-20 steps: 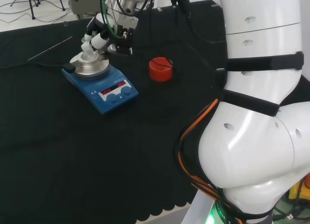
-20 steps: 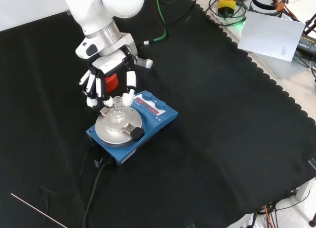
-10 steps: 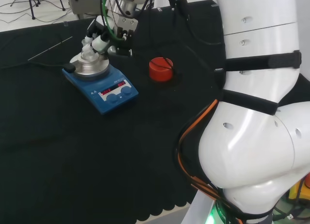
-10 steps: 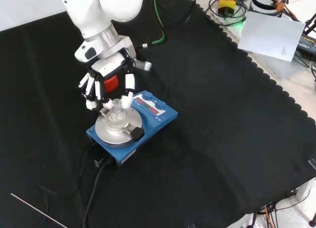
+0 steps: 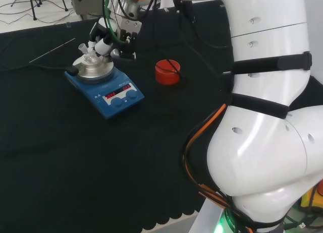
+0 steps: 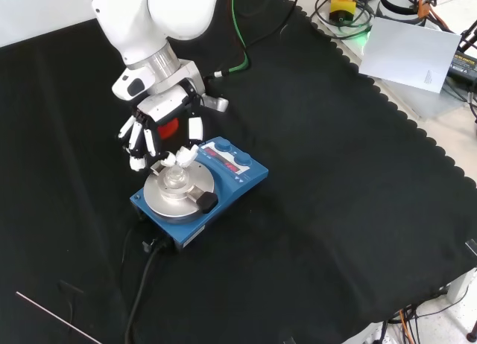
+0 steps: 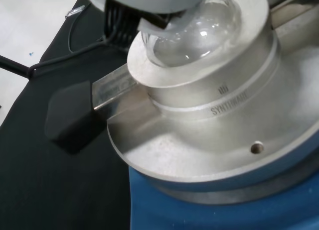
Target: Place the round-bottom flask on the heater.
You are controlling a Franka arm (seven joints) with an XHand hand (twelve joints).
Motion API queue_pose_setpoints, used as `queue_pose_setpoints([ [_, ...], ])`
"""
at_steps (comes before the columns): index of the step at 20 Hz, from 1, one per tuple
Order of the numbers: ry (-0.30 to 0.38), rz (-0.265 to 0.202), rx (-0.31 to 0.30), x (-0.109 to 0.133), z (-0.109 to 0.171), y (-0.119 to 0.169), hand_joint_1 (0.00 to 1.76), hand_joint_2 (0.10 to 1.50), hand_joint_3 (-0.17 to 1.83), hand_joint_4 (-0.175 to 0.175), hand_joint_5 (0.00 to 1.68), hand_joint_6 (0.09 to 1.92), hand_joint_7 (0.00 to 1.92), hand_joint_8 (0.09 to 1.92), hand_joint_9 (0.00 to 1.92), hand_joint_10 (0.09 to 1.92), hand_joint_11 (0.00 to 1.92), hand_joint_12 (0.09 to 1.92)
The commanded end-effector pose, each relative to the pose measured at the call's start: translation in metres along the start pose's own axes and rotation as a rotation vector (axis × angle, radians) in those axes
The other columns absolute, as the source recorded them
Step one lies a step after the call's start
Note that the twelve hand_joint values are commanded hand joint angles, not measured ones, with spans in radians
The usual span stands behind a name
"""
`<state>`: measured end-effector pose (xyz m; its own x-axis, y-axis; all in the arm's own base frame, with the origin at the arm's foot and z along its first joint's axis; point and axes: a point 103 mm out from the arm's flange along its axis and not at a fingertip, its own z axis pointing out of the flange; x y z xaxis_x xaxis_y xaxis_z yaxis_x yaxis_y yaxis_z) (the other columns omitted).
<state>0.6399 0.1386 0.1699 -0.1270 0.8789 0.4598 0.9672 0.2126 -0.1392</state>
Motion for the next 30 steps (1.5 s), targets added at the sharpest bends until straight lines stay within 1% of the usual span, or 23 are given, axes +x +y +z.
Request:
queue_pose_setpoints([
  [1,0.035,-0.009,0.004,0.000,0.008,0.004,1.09,0.76,0.53,0.175,1.17,0.81,0.55,0.50,0.70,0.48,0.27,1.33],
  [2,0.042,-0.013,0.001,0.001,0.008,0.005,1.07,0.83,0.42,0.175,1.13,0.82,0.53,0.51,0.68,0.49,0.25,1.34],
  [3,0.054,-0.017,-0.002,0.003,0.009,0.006,1.02,0.81,0.39,0.133,1.05,0.81,0.51,0.52,0.66,0.50,0.24,1.34],
  [4,0.062,-0.020,-0.006,0.003,0.008,0.006,0.95,0.76,0.41,0.085,0.93,0.78,0.47,0.52,0.63,0.51,0.22,1.34],
  [5,0.068,-0.023,-0.010,0.004,0.007,0.006,0.89,0.71,0.44,0.046,0.78,0.74,0.44,0.53,0.60,0.52,0.19,1.35],
  [6,0.071,-0.023,-0.013,0.004,0.005,0.005,0.85,0.67,0.47,0.021,0.66,0.69,0.40,0.53,0.58,0.53,0.16,1.36],
  [7,0.075,-0.022,-0.016,0.005,0.003,0.005,0.81,0.64,0.48,0.006,0.56,0.62,0.37,0.54,0.55,0.54,0.12,1.38],
  [8,0.077,-0.022,-0.020,0.006,0.002,0.004,0.78,0.63,0.49,-0.001,0.49,0.54,0.34,0.55,0.52,0.56,0.10,1.39],
  [11,0.076,-0.023,-0.030,0.003,-0.007,-0.002,0.73,0.62,0.48,0.001,0.41,0.30,0.30,0.57,0.47,0.60,0.05,1.41],
  [13,0.074,-0.023,-0.035,0.000,-0.014,-0.008,0.72,0.62,0.47,0.004,0.40,0.22,0.29,0.58,0.45,0.61,0.04,1.42],
  [20,0.057,-0.013,-0.067,-0.004,-0.038,-0.032,0.71,0.62,0.45,0.009,0.41,0.11,0.28,0.59,0.44,0.62,0.03,1.43],
  [28,0.042,-0.002,-0.093,0.000,-0.054,-0.057,0.71,0.63,0.45,0.011,0.42,0.10,0.28,0.59,0.45,0.62,0.03,1.43],
  [29,0.052,-0.006,-0.094,-0.009,-0.061,-0.064,0.71,0.63,0.45,0.011,0.43,0.10,0.28,0.59,0.45,0.62,0.03,1.44],
  [30,0.056,-0.007,-0.097,-0.012,-0.063,-0.067,0.71,0.63,0.45,0.012,0.43,0.10,0.28,0.59,0.45,0.62,0.03,1.44],
])
